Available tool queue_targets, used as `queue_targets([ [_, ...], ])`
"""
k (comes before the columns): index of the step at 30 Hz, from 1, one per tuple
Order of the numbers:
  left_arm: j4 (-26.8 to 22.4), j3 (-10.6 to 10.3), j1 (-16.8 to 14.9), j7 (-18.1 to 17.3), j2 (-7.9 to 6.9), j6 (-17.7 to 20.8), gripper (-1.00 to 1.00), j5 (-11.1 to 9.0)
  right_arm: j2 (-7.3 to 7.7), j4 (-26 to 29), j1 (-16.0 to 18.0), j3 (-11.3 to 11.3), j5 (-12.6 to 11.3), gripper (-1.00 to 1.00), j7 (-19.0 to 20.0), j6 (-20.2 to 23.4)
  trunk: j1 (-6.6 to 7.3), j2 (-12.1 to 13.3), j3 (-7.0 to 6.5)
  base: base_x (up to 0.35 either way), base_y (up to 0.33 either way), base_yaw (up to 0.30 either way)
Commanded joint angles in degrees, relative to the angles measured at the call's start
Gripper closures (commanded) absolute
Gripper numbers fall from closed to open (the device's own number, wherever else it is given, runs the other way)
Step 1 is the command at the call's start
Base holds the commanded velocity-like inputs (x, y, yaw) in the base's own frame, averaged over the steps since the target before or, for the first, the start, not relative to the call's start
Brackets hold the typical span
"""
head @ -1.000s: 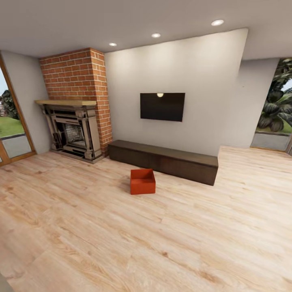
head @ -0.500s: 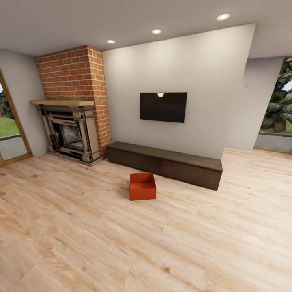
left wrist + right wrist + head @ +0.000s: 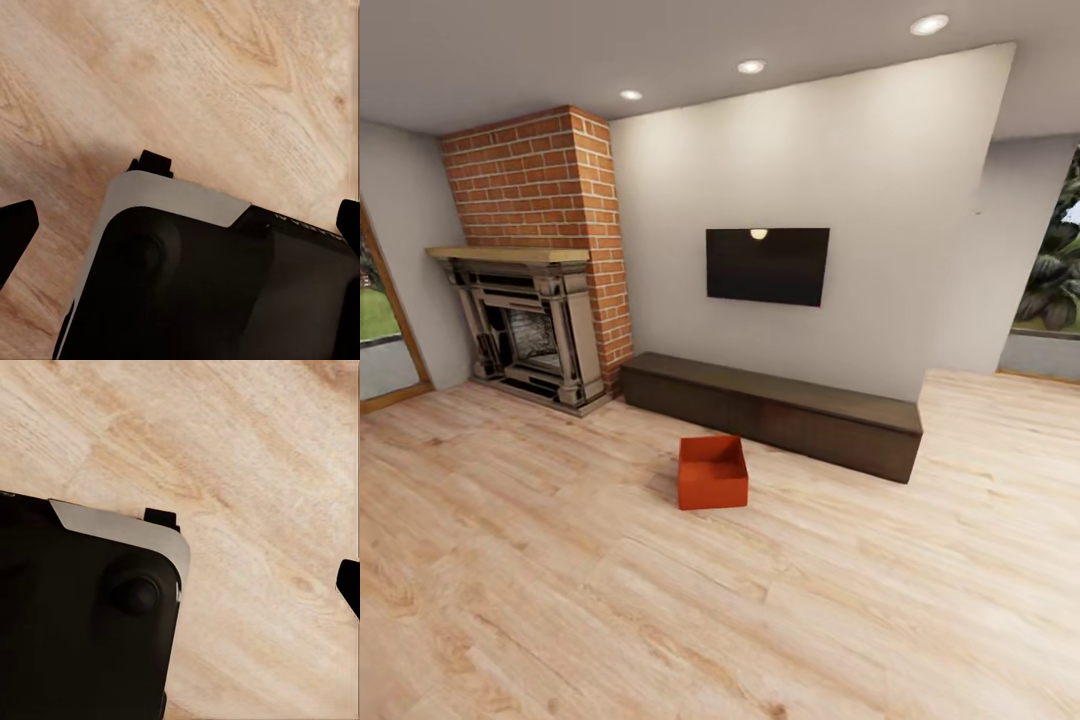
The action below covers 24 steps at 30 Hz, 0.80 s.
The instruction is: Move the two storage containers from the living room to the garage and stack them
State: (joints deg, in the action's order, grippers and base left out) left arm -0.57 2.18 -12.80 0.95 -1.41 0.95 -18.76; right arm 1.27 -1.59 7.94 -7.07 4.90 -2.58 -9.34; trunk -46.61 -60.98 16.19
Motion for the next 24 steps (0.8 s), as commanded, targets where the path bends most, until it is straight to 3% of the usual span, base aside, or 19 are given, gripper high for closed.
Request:
queue_targets([
  [1,-0.04,0.2,-0.03,0.1,0.01,0.1,-1.0,-0.14,0.01,-0.17,0.09,-0.21,0.49,-1.0,-0.26,-0.28,-0.04,-0.04,0.07,0.332,0.0,0.141],
  [8,-0.04,0.2,-0.03,0.1,0.01,0.11,-1.0,-0.14,0.14,-0.17,0.09,-0.19,0.46,-1.0,-0.39,-0.31,-0.04,-0.04,0.07,0.332,-0.003,0.173],
  [24,-0.04,0.2,-0.04,0.1,0.01,0.11,-1.0,-0.14,0.49,-0.16,0.1,-0.58,1.15,-1.0,-0.85,-0.33,-0.04,-0.04,0.07,0.315,-0.107,0.006],
])
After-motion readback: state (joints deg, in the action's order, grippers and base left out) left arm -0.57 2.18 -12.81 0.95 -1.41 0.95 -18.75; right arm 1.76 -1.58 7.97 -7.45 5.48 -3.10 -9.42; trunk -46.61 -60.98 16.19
